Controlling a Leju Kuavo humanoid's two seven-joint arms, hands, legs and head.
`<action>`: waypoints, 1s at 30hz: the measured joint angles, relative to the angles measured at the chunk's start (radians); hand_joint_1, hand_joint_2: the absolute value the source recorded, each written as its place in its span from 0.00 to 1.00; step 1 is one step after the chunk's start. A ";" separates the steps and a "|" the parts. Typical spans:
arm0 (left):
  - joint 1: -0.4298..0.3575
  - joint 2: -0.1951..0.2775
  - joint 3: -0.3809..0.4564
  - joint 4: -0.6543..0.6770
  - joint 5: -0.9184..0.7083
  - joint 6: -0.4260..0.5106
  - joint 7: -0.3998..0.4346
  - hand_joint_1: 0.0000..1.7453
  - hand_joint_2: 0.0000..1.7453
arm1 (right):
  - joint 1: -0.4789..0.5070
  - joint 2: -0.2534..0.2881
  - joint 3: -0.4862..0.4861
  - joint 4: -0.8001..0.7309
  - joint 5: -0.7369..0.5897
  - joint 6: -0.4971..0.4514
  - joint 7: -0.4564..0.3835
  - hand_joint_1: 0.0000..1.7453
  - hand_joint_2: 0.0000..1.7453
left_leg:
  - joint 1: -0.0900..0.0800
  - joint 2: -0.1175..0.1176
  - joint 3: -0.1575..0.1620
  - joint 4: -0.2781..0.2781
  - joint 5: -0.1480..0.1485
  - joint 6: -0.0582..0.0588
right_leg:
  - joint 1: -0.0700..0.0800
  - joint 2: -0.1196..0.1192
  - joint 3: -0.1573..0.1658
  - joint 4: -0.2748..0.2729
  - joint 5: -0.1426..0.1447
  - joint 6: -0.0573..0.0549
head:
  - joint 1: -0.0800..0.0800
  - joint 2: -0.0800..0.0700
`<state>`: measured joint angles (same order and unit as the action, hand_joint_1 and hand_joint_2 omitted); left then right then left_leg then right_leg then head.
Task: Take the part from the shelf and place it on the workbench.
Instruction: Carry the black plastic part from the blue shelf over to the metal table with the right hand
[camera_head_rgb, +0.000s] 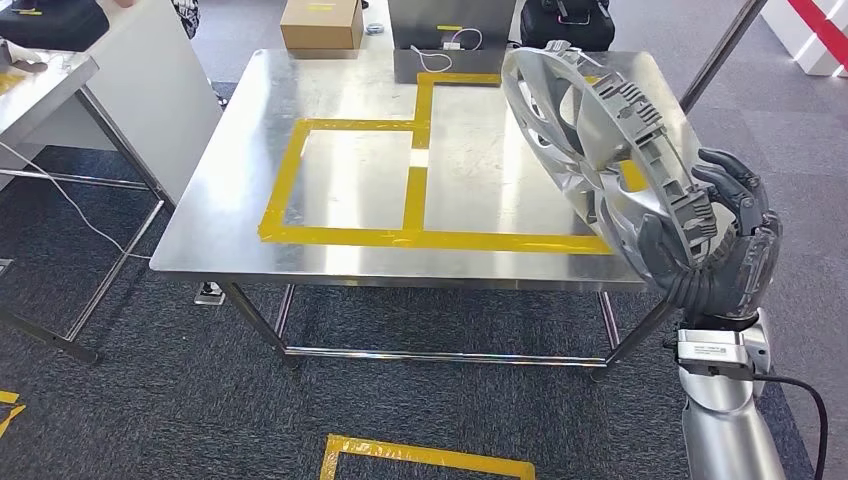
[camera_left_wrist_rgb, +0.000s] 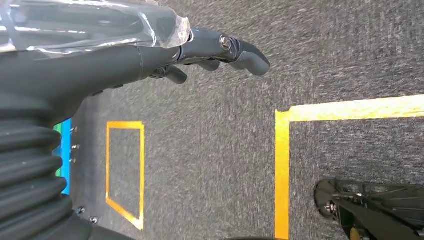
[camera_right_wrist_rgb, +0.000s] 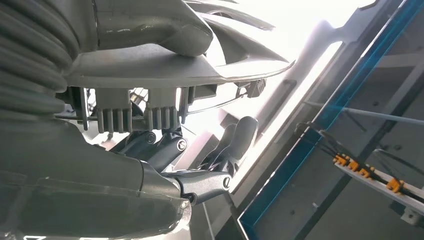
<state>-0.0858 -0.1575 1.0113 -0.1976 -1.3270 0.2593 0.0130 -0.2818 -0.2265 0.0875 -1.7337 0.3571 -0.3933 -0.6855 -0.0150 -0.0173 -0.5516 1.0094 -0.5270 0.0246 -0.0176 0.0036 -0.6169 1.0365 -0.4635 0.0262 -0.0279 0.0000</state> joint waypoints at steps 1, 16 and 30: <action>0.000 0.000 0.000 0.000 0.001 0.001 0.001 0.00 1.00 | -0.002 0.001 0.000 0.003 0.000 0.000 0.000 1.00 1.00 | 0.000 0.001 0.001 -0.001 -0.003 -0.004 | -0.002 0.000 0.002 0.000 -0.002 -0.005 | 0.000 0.000; 0.000 0.004 0.000 0.000 0.003 0.001 0.001 0.00 1.00 | -0.017 0.015 0.003 0.036 -0.015 -0.007 -0.008 1.00 1.00 | 0.006 0.005 -0.075 0.015 0.059 -0.006 | -0.007 0.001 0.062 -0.012 -0.057 0.005 | -0.006 0.000; 0.000 -0.001 0.000 0.000 0.005 0.003 0.001 0.00 1.00 | -0.022 0.017 0.012 0.055 -0.016 -0.019 -0.009 1.00 1.00 | 0.001 -0.001 -0.001 0.001 0.003 0.004 | 0.000 0.000 0.005 -0.002 -0.001 0.004 | 0.000 0.000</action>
<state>-0.0858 -0.1584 1.0116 -0.1972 -1.3224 0.2623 0.0141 -0.3039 -0.2091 0.0993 -1.6784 0.3410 -0.4124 -0.6941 -0.0140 -0.0183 -0.5530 1.0100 -0.5241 0.0283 -0.0174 0.0032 -0.6123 1.0341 -0.4648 0.0298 -0.0280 0.0000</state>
